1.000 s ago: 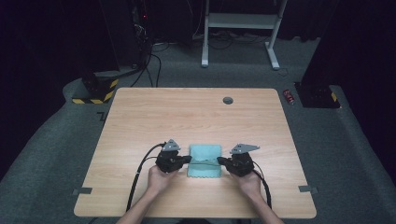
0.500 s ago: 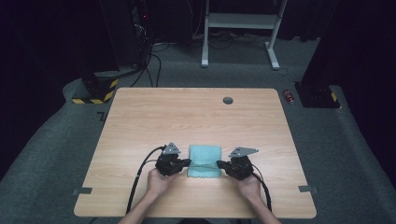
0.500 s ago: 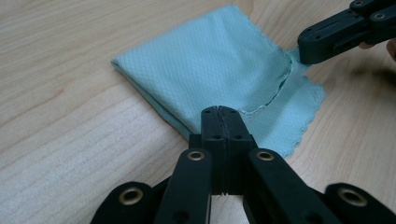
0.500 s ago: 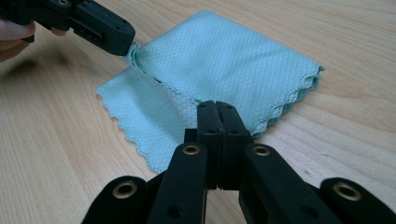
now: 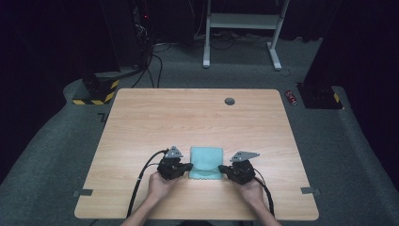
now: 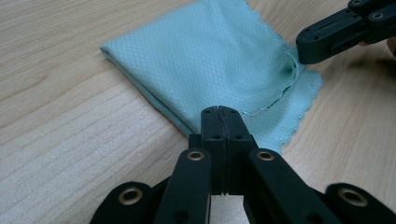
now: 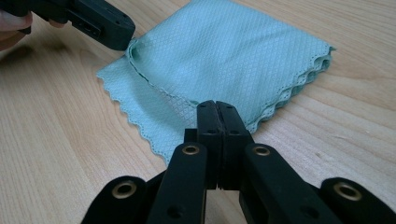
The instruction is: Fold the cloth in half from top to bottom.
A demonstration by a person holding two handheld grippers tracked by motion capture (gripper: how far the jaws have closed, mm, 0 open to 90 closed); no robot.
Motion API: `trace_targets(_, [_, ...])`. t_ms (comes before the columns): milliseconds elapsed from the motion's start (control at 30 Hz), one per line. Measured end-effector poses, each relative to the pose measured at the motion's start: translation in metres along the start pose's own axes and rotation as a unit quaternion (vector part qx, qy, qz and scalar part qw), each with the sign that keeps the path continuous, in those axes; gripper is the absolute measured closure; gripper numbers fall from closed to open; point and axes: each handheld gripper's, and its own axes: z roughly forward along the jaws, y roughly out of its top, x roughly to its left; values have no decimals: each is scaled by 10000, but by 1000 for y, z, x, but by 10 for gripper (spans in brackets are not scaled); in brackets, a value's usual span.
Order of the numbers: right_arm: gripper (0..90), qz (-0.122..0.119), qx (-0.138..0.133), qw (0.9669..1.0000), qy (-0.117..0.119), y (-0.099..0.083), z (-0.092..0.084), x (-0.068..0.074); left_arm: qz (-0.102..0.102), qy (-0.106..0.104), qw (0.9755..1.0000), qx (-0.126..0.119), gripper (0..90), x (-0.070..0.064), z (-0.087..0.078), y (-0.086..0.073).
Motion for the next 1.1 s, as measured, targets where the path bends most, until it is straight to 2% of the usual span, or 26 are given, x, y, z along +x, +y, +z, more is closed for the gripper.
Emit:
trace_targets(467, [888, 54, -3, 10000, 9, -4, 0, 3, 13, 0, 10000, 57, 892, -2, 0, -3])
trace_targets(900, [815, 81, -50, 9999, 118, -5, -4, 6, 6, -16, 9999, 118, 861, -3, -2, -4])
trace_targets(1033, [787, 166, -226, 9994, 224, -4, -10, 5, -90, -66, 9999, -9, 798, -3, -6, -3])
trace_targets(1100, [774, 187, -309, 9990, 245, -3, -14, 6, -193, -164, 9996, -141, 774, -2, -10, -1])
